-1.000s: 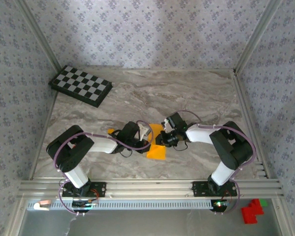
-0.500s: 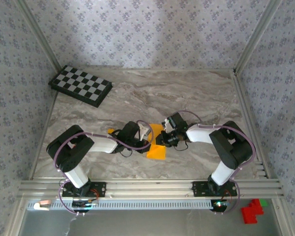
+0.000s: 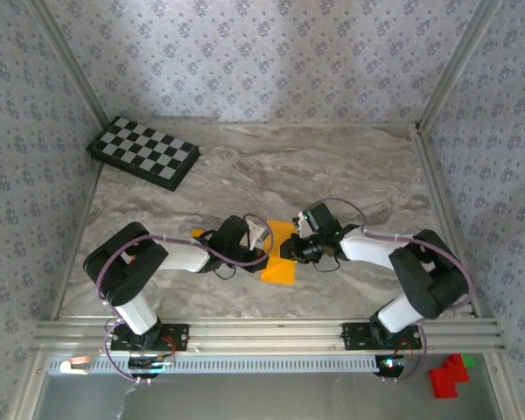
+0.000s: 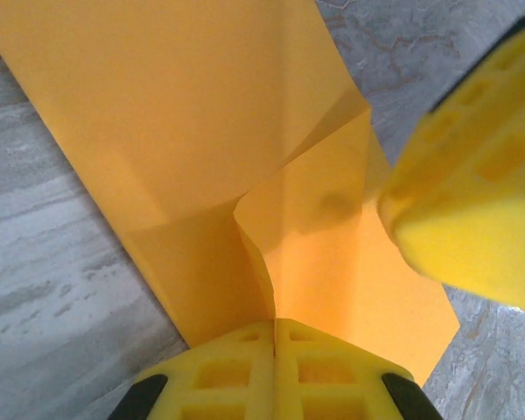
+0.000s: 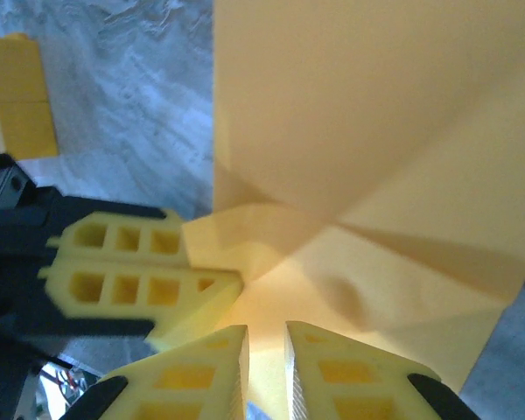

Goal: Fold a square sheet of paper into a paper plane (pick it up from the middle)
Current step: Fold the triangle a second time at the center of the table.

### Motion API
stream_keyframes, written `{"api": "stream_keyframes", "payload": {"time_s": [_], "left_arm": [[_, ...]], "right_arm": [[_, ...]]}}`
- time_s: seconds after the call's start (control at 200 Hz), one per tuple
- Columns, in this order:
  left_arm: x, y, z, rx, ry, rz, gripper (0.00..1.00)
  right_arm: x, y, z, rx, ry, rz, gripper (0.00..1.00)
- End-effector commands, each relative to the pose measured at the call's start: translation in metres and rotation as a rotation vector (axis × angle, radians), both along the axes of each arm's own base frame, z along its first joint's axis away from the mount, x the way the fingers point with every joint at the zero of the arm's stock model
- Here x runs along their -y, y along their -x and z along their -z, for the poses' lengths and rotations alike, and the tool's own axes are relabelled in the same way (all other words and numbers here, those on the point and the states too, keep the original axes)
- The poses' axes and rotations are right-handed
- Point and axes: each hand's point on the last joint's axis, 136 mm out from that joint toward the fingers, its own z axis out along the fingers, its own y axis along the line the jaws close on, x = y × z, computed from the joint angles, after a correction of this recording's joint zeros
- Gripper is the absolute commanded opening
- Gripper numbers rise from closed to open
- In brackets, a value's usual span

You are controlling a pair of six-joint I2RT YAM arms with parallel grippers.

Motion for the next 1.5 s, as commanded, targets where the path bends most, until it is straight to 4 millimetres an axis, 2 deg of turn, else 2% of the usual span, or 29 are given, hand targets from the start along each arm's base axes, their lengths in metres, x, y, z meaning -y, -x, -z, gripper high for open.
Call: {"api": "stream_keyframes", "payload": {"time_s": [0.0,0.225,0.48,0.71,0.949,1.129,1.349,1.494], "left_arm": [[-0.038,0.023,0.060,-0.102,-0.236,-0.034,0.00],[-0.038,0.023,0.061,-0.103,-0.235,-0.033,0.00],[-0.038,0.023,0.060,-0.101,-0.236,-0.031,0.00],[-0.038,0.024,0.061,-0.103,-0.238,-0.030,0.00],[-0.039,0.024,0.060,-0.103,-0.236,-0.029,0.00],[-0.037,0.023,0.057,-0.100,-0.230,-0.029,0.00],[-0.028,0.016,0.042,-0.083,-0.205,-0.028,0.02],[-0.022,0.010,0.020,-0.052,-0.183,-0.026,0.10]], "right_arm": [[-0.005,0.011,0.001,-0.019,-0.013,0.025,0.19],[-0.015,0.006,0.007,-0.022,-0.032,0.039,0.18],[-0.013,-0.009,0.011,-0.021,-0.025,0.056,0.17],[-0.018,-0.009,0.016,-0.039,-0.025,0.035,0.17],[0.001,-0.007,0.034,-0.073,0.039,0.054,0.17],[0.011,0.002,0.052,-0.112,0.085,0.055,0.16],[0.018,0.011,0.066,-0.147,0.124,0.057,0.16],[0.023,0.014,0.071,-0.161,0.147,0.060,0.15]]}}
